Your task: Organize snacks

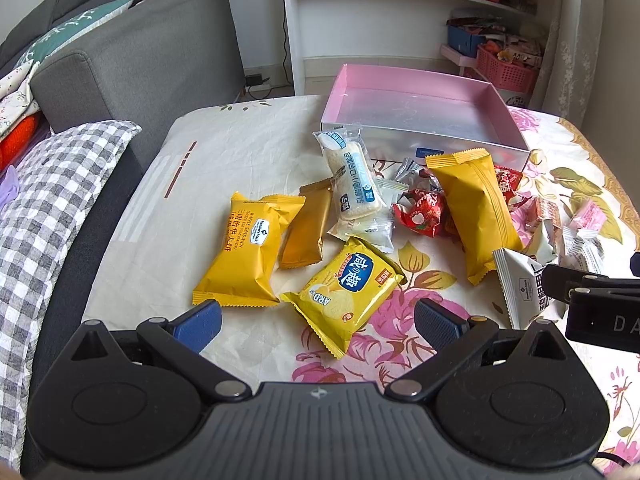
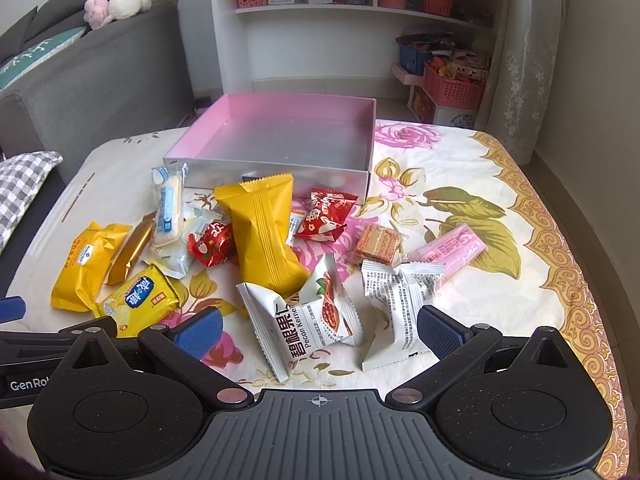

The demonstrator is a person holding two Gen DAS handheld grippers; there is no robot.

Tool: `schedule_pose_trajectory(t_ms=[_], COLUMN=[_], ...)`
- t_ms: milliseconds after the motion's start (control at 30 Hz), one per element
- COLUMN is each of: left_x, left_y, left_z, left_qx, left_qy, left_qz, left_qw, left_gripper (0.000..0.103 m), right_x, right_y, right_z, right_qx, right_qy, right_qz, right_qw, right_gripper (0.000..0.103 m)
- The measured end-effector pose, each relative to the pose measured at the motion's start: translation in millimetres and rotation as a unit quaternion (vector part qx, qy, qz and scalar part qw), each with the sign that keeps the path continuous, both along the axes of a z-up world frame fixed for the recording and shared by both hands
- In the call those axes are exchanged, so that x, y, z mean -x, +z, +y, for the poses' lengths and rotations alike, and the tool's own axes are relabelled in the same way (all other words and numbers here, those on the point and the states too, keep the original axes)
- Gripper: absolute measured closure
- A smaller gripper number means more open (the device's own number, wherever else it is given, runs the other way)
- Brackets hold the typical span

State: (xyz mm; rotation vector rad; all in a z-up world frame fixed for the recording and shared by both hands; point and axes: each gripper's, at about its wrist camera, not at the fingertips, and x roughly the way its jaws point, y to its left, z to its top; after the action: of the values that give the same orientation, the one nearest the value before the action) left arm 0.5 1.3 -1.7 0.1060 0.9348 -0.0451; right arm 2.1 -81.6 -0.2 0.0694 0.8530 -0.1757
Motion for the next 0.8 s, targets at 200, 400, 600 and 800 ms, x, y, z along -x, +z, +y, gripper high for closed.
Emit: schedule_pose_trajectory(t_ms=[200, 400, 600, 800], left_x=[-1.0, -5.6, -8.2, -14.2], left_y=[1.7, 4.4, 7.0, 14.8], left_z=[1.8, 5.7, 9.1, 19.4], left_qx=[0.003, 0.005, 0.007, 0.012], left_qy=[-0.001, 0.002, 0.004, 0.015], left_qz=[0.0, -0.002, -0.005, -0.026], left_qw=[1.0, 1.0, 1.0, 0.9995], left_gripper=[0.0, 0.0, 0.0, 0.0], right_x=[-1.8, -2.8, -3.1, -3.8], right_y=[2.4, 8.5, 10.6, 22.5], right_z=[0.1, -0.7, -4.0, -9.2], right_qx=[0.001, 0.001, -0.011, -0.04], right_qy=[-0.003, -0.003, -0.005, 0.0], right_qz=[-0.001, -0.008, -0.008, -0.02], right_qw=[1.0, 1.0, 1.0, 0.999], right_gripper=[0.0, 0.0, 0.0, 0.0])
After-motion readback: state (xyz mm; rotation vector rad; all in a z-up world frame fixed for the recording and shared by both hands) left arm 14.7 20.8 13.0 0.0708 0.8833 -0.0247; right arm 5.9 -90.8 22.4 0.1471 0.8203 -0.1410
